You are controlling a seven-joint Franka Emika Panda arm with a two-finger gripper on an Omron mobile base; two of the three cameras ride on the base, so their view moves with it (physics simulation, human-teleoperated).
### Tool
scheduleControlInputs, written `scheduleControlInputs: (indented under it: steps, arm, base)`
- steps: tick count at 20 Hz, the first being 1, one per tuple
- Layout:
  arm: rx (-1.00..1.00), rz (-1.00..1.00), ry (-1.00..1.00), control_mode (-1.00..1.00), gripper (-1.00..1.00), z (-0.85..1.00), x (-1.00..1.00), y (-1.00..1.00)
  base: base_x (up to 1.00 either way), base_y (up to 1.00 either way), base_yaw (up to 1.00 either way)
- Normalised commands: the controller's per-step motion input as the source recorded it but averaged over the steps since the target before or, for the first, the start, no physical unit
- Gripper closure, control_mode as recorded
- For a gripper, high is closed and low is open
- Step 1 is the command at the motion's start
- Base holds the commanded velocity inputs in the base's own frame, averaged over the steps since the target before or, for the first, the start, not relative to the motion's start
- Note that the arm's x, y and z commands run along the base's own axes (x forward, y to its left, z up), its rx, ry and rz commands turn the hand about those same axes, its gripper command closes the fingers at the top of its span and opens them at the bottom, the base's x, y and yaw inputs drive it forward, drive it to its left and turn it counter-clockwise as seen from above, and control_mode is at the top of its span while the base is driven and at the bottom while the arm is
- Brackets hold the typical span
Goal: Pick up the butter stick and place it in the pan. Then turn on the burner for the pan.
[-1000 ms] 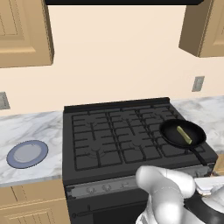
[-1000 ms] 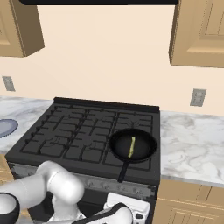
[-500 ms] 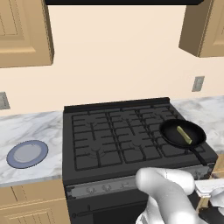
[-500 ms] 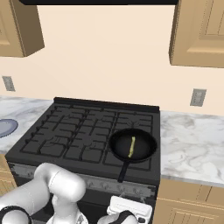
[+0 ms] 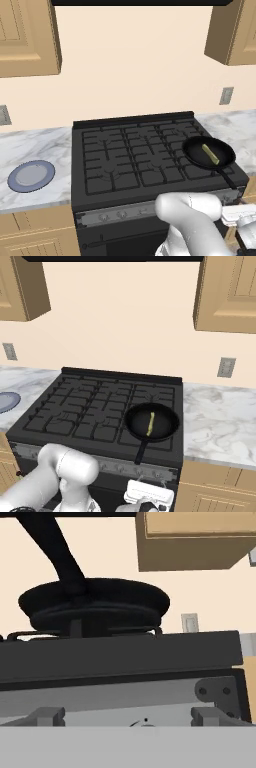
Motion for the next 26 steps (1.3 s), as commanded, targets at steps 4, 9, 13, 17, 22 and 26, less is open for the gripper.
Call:
scheduleControlInputs:
  steps: [4,9,13,17,22,26]
  arm:
    - [0.0,0.0,-0.06,-1.0,-1.0,-0.06,0.15,0.0]
    - [0.0,0.0,-0.05,-1.0,-1.0,-0.09,0.09,-0.01]
    - [0.0,0.0,-0.05,-1.0,-1.0,-0.1,0.05,-0.1]
    - [0.0,0.0,-0.05,-1.0,-1.0,-0.1,0.03,-0.14]
    - [0.0,0.0,-0.04,-1.0,-1.0,-0.12,0.03,-0.07]
    - [0.0,0.0,-0.05,-1.0,-1.0,-0.1,0.08,-0.03]
  base:
    - [0.0,0.0,0.0]
    - [0.0,0.0,0.0]
    - [0.0,0.0,0.0]
    - [0.0,0.0,0.0]
    - [0.0,0.0,0.0]
    - [0.0,0.0,0.0]
